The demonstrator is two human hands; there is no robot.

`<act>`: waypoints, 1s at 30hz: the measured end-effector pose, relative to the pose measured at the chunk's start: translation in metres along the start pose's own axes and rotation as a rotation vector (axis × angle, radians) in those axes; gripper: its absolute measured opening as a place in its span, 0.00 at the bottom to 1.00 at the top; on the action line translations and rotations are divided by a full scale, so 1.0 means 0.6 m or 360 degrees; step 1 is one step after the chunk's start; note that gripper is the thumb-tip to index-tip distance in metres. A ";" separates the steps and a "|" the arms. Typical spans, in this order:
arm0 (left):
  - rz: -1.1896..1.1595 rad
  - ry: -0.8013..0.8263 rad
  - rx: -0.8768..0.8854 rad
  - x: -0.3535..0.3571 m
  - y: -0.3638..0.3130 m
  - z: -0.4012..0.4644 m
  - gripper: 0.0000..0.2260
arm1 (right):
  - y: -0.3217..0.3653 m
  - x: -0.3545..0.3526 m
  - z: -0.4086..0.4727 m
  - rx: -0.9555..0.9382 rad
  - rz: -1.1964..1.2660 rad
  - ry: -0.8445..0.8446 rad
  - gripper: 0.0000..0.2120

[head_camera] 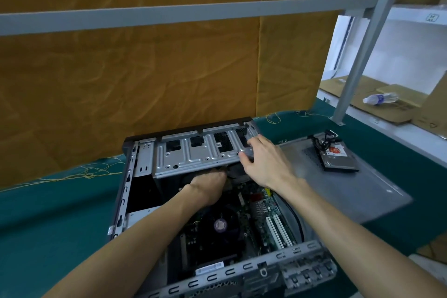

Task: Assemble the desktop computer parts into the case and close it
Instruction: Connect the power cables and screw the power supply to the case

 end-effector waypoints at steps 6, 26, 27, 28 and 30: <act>0.0290 -0.0052 0.0059 0.009 0.000 0.012 0.26 | 0.000 -0.002 -0.001 -0.0010 -0.0013 -0.0045 0.21; -0.0027 -0.0167 0.0149 0.001 0.004 0.011 0.16 | -0.001 0.000 0.004 -0.0014 0.0048 -0.0099 0.16; -0.0032 -0.0173 0.0140 0.001 0.003 0.008 0.15 | -0.001 0.000 0.005 -0.0017 0.0059 -0.0106 0.17; -0.0048 -0.0152 0.0123 0.001 0.001 0.004 0.15 | -0.003 0.000 0.005 -0.0015 0.0072 -0.0107 0.17; -0.0111 -0.0156 0.0094 -0.005 -0.003 -0.009 0.12 | -0.005 0.001 0.006 -0.0009 0.0108 -0.0109 0.17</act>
Point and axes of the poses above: each hand's wrist, its own z-axis towards the middle knuckle, its own x-axis out of the palm, y = z × x, the point moved 3 cm from there along z, towards the middle knuckle, and after that the axes turned 1 degree about z, right-handed, at the moved point
